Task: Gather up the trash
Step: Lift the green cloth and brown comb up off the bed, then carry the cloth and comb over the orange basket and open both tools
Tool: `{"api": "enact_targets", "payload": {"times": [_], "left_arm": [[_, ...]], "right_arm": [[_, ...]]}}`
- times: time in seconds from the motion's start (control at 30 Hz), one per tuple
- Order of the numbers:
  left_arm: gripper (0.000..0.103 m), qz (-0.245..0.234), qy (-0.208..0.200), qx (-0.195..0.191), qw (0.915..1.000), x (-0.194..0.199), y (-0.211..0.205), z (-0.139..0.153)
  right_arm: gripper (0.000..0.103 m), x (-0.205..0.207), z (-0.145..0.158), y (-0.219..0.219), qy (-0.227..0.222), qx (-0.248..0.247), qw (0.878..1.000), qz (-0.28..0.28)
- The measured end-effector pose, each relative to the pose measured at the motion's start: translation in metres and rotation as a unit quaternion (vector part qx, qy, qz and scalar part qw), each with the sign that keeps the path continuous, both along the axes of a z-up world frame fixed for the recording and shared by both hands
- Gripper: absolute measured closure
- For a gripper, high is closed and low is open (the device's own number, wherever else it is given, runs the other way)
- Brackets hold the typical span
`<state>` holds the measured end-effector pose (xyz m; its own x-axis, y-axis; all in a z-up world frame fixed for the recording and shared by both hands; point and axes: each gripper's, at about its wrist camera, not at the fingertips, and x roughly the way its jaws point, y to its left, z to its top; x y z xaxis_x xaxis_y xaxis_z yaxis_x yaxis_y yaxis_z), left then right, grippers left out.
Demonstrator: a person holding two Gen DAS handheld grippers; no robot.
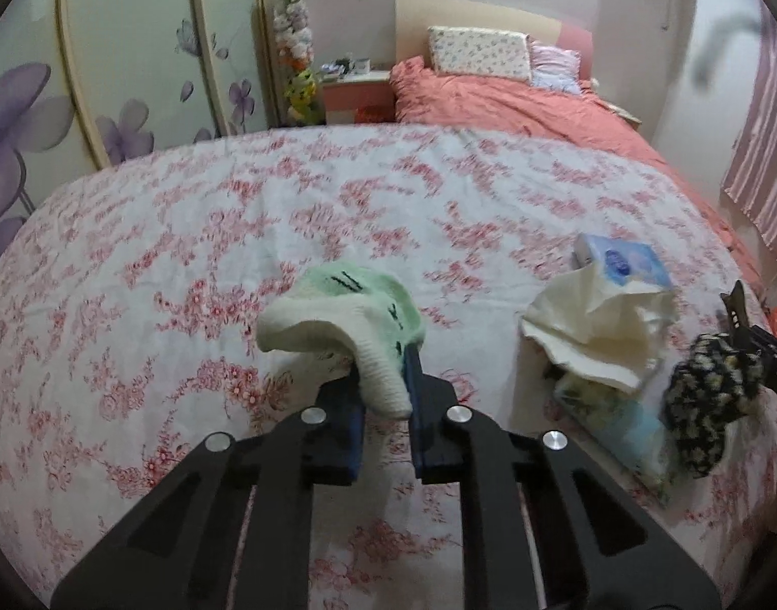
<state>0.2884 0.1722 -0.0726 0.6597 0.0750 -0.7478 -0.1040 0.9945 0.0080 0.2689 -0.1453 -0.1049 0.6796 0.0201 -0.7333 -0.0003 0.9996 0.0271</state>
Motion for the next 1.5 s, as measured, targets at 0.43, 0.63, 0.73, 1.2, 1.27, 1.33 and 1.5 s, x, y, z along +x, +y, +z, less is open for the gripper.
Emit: {"api": "enact_targets", "payload": {"times": [0.43,0.63,0.73,1.2,1.27,1.33,1.5], "left_arm": [[0.088,-0.052,-0.057,0.005,0.997,-0.028,-0.047,0.061],[0.088,-0.09,-0.072,-0.009,0.9933,-0.041,-0.083,0.083],[0.088,-0.113,-0.077,-0.022,0.9904,-0.049,-0.104,0.092],[0.088,-0.251,-0.084,-0.095,0.9598,-0.068,-0.239,0.107],[0.088,-0.266,-0.081,-0.101,0.9552,-0.068,-0.256,0.106],[0.088,-0.286,-0.077,-0.105,0.9494,-0.069,-0.279,0.105],[0.088,-0.329,-0.063,-0.107,0.936,-0.071,-0.332,0.095]], "right_arm": [[0.07,-0.035,0.043,-0.016,-0.049,0.013,0.999,0.001],[0.07,-0.059,0.062,-0.038,-0.076,0.02,0.997,-0.014],[0.07,-0.073,0.07,-0.052,-0.093,0.02,0.995,-0.029],[0.07,-0.105,0.078,-0.139,-0.13,0.033,0.984,-0.117],[0.07,-0.106,0.076,-0.152,-0.13,0.038,0.983,-0.128],[0.07,-0.106,0.073,-0.165,-0.129,0.045,0.981,-0.138],[0.07,-0.105,0.069,-0.19,-0.129,0.056,0.977,-0.159]]}}
